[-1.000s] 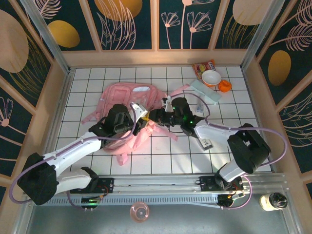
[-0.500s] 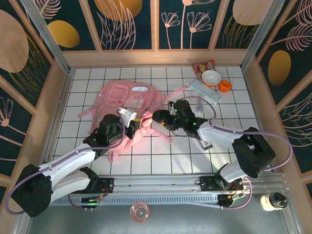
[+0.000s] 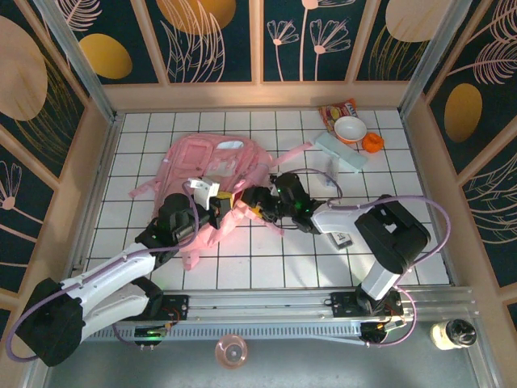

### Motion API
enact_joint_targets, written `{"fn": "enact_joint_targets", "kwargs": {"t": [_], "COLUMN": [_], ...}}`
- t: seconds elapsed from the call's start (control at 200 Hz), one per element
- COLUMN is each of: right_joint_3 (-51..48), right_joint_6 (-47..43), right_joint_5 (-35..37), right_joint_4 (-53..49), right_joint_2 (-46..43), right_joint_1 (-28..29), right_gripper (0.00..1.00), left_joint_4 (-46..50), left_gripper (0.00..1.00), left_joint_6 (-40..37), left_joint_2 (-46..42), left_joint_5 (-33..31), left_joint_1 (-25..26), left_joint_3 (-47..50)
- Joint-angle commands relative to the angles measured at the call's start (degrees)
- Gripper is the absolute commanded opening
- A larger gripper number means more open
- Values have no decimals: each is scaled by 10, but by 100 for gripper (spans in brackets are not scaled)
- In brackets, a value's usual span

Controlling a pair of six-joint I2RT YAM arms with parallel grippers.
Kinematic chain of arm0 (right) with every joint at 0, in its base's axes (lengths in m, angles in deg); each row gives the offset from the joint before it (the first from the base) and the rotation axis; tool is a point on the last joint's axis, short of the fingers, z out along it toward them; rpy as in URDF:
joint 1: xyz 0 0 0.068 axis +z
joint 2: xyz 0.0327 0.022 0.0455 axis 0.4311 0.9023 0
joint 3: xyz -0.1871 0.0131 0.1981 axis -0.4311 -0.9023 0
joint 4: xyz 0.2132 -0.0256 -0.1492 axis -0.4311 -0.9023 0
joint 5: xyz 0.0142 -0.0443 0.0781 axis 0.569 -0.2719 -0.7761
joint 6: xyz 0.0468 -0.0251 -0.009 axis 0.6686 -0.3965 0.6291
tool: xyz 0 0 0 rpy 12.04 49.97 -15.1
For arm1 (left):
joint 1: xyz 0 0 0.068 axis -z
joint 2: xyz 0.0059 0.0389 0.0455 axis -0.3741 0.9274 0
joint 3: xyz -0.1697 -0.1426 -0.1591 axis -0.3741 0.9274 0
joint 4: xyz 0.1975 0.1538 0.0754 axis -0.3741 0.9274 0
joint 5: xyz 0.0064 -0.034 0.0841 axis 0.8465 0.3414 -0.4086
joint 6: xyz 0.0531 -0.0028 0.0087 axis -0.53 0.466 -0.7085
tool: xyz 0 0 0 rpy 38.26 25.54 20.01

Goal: Pack books, pencil case, and school supplies into a backpack

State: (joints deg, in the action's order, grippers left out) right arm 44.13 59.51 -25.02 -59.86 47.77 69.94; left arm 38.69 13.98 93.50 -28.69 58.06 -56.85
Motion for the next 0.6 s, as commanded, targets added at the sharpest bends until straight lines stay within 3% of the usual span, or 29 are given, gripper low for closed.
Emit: {"fn": "enact_joint_targets", "kwargs": {"t": [0.0,0.065,0.185,0.365,0.596], "right_joint_3": [28,31,18,5,-38], "right_joint_6": [8,-1,-28,-92,-119], "right_joint_5": [11,19,46,84,89], "right_joint_4": [37,34,5,-117,-162], "right_joint_2": [23,24,-5,-30,-39], "right_joint_1": [4,1,-1,-6,-36], "right_gripper": [48,24,0,0,0], "left_joint_4": [-111,-75,29,92,89], "left_gripper": [0,0,0,0,0], "left_joint_6": [26,14,-37,-74,-92], "left_joint_2": [-25,-29,-44,-63,-77], "left_joint_5": [30,9,-78,-164,-210], "left_joint_1": [0,0,0,0,0], "left_joint_3": [-9,-18,-45,-75,-99]}}
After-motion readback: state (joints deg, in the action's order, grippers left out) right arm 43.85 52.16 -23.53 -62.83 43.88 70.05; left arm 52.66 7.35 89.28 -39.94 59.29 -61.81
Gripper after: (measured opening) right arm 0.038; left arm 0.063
